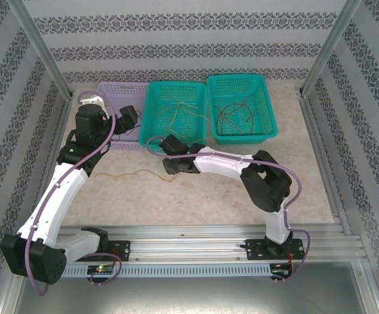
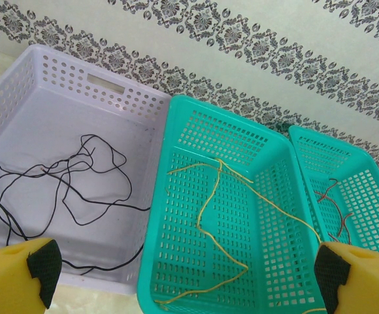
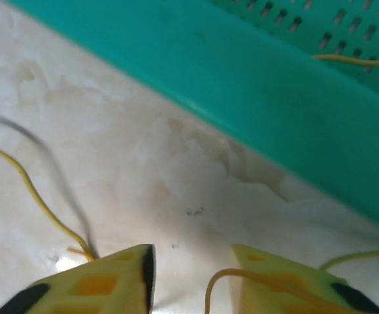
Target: Untangle the cables
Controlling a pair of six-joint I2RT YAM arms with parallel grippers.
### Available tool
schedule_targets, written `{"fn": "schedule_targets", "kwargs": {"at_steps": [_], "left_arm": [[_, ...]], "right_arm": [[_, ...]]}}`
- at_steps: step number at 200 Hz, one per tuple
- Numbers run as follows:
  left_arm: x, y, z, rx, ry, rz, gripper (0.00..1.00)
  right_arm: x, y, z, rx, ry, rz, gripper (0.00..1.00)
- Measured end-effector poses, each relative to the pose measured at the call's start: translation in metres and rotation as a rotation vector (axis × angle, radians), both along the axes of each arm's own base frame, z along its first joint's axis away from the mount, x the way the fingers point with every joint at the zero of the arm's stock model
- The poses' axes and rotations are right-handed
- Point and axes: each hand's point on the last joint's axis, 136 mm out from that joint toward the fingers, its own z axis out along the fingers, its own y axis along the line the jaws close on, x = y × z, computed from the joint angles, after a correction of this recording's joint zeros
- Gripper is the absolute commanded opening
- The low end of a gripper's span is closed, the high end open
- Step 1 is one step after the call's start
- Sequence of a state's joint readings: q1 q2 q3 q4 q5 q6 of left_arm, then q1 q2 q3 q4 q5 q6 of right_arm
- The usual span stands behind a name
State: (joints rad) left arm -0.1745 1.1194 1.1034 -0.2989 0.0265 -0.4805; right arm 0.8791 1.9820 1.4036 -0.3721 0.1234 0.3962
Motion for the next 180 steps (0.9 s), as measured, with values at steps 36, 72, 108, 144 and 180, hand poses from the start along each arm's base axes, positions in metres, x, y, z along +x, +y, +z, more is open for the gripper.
{"fn": "schedule_targets", "kwargs": {"at_steps": [36, 72, 108, 144, 180], "left_arm": [[0.000, 0.000, 0.000, 0.000, 0.000, 0.000, 1.00], [0.000, 0.000, 0.000, 0.000, 0.000, 0.000, 1.00], [0.000, 0.000, 0.000, 0.000, 0.000, 0.000, 1.00], [0.000, 0.000, 0.000, 0.000, 0.000, 0.000, 1.00], [0.000, 0.000, 0.000, 0.000, 0.000, 0.000, 1.00]], "right_arm": [[0.002, 0.002, -0.008, -0.008, 0.009, -0.004, 0.01], [-0.002, 0.003, 0.015, 0.012, -0.016, 0.009, 0.00], [-0.014, 0.016, 0.088, 0.101, -0.107, 0.054, 0.00], [-0.025, 0.029, 0.168, 0.221, -0.212, 0.100, 0.00], [-0.024, 0.031, 0.216, 0.268, -0.279, 0.122, 0.00]]}}
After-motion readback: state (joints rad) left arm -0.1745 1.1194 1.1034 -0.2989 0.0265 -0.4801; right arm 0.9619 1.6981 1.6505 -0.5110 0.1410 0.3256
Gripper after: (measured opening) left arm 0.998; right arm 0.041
